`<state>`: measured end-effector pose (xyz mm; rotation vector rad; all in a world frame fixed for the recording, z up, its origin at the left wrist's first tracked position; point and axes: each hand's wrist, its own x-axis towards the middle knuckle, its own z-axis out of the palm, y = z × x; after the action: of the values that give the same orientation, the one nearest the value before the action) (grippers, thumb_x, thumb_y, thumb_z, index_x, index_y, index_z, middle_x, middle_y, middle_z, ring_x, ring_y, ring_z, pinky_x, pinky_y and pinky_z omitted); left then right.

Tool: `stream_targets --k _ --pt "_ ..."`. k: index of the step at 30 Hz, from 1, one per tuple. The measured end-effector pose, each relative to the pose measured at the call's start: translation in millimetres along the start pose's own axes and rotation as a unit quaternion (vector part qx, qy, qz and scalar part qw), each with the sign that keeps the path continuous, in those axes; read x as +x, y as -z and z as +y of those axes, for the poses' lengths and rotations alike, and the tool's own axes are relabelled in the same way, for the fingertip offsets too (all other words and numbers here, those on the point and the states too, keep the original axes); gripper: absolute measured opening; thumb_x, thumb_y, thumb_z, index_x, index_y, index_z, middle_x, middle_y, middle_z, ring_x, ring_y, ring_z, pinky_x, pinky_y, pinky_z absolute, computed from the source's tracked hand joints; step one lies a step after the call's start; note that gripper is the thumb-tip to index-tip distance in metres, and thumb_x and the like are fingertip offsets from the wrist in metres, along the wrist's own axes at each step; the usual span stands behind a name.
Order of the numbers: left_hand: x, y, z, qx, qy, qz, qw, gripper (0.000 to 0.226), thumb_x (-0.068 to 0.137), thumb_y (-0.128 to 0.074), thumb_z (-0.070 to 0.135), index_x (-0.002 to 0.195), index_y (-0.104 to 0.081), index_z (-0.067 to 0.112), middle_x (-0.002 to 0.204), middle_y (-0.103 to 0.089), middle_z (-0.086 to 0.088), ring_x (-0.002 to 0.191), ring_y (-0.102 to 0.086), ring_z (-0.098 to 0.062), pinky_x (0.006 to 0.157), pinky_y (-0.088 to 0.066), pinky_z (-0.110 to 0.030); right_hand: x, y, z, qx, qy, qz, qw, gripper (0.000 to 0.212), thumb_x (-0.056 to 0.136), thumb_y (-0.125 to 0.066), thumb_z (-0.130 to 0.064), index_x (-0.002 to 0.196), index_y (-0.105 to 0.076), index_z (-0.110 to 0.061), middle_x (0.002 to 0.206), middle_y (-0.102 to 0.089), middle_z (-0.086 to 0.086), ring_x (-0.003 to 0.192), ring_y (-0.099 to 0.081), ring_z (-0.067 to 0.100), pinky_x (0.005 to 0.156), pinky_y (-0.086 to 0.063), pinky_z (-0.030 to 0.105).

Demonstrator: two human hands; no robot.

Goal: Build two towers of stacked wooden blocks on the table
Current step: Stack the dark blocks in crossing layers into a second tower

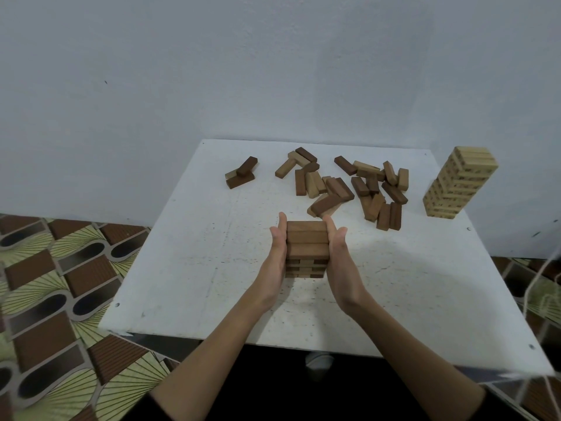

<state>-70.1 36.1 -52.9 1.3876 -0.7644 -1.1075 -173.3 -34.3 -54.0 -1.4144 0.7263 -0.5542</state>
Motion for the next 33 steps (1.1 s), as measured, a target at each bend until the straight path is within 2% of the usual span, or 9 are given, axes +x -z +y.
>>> stream_targets --k 4,7,12,15,17,20,25,29,33 --pt "-0.6 -1.3 3.0 -0.011 0.003 0.000 1.000 0.112 0.051 -0.028 0.098 0.147 -0.008 0.045 0.123 -0.037 0.034 0.112 -0.042 0.019 0.088 -0.036 -0.006 -2.0 -1.2 -4.5 0.016 -0.005 0.002 1.000 0.069 0.078 -0.007 -0.070 0.141 -0.020 -0.043 0.132 -0.045 -0.006 0.111 -0.048 0.000 0.085 -0.039 0.015" --pt "0.3 -2.3 0.1 -0.024 0.002 0.017 1.000 0.087 0.072 -0.013 0.079 0.149 -0.006 0.040 0.125 -0.036 0.028 0.126 -0.039 0.001 0.097 -0.032 -0.016 -3.9 -1.7 -7.3 0.022 -0.011 0.011 1.000 0.062 0.075 -0.008 -0.070 0.133 -0.020 -0.048 0.123 -0.046 -0.011 0.104 -0.048 -0.004 0.086 -0.037 0.016" --pt "-3.8 -3.3 3.0 -0.017 0.007 0.005 1.000 0.072 0.078 -0.021 0.076 0.143 -0.019 0.045 0.131 -0.042 0.015 0.116 -0.046 0.003 0.100 -0.035 -0.019 -3.7 2.6 2.0 0.015 -0.001 -0.005 1.000 0.066 0.083 -0.015 -0.070 0.139 -0.031 -0.039 0.135 -0.047 -0.006 0.118 -0.049 0.000 0.100 -0.041 0.022" --pt "-7.1 8.7 -0.3 0.020 -0.025 -0.027 0.999 0.104 0.073 -0.068 0.054 0.151 -0.004 0.031 0.147 -0.031 0.006 0.120 -0.047 0.002 0.088 -0.047 -0.015 -2.6 16.6 3.8 -0.042 0.011 -0.036 0.998 0.088 0.073 -0.056 -0.070 0.145 -0.021 -0.034 0.145 -0.036 -0.002 0.129 -0.041 0.009 0.101 -0.043 0.029" --pt "-4.9 19.5 1.3 0.088 -0.053 -0.034 0.994 0.115 0.063 -0.079 0.045 0.150 -0.004 0.031 0.152 -0.021 0.007 0.132 -0.036 -0.001 0.096 -0.043 -0.016 1.2 29.0 -0.7 -0.115 0.023 -0.056 0.992 0.110 0.060 -0.072 -0.060 0.148 -0.012 -0.030 0.153 -0.022 -0.007 0.138 -0.026 0.007 0.106 -0.031 0.023" --pt "4.6 32.7 10.0 0.193 -0.075 -0.060 0.977 0.121 0.054 -0.082 0.047 0.145 -0.003 0.038 0.149 -0.021 0.013 0.138 -0.023 0.000 0.107 -0.027 -0.014 11.0 44.0 -11.6 -0.214 0.066 -0.097 0.970 0.119 0.059 -0.080 -0.043 0.148 -0.002 -0.027 0.155 -0.017 -0.008 0.136 -0.018 -0.002 0.103 -0.019 0.009" --pt "18.4 37.9 25.9 0.273 -0.090 -0.085 0.954 0.113 0.058 -0.083 0.031 0.136 -0.002 0.047 0.137 -0.034 0.009 0.125 -0.038 -0.004 0.092 -0.032 0.000 24.5 48.1 -24.1 -0.318 0.113 -0.131 0.932 0.121 0.057 -0.081 -0.040 0.147 -0.002 -0.024 0.144 -0.029 -0.003 0.133 -0.030 0.012 0.109 -0.035 0.039" --pt "22.1 38.0 26.2 0.285 -0.101 -0.094 0.948 0.113 0.058 -0.082 0.027 0.138 -0.004 0.042 0.123 -0.039 0.012 0.124 -0.041 -0.008 0.103 -0.032 -0.015 28.6 47.1 -23.8 -0.353 0.128 -0.136 0.917 0.118 0.057 -0.080 -0.036 0.147 -0.004 -0.022 0.129 -0.034 -0.005 0.123 -0.035 0.011 0.104 -0.037 0.035" --pt "23.3 37.1 26.5 0.287 -0.100 -0.097 0.948 0.115 0.059 -0.081 0.027 0.142 -0.004 0.036 0.118 -0.041 0.014 0.121 -0.043 -0.008 0.102 -0.031 -0.013 31.6 46.6 -20.4 -0.366 0.159 -0.130 0.908 0.116 0.062 -0.085 -0.025 0.148 -0.008 -0.015 0.122 -0.038 -0.003 0.117 -0.037 0.012 0.100 -0.037 0.031"
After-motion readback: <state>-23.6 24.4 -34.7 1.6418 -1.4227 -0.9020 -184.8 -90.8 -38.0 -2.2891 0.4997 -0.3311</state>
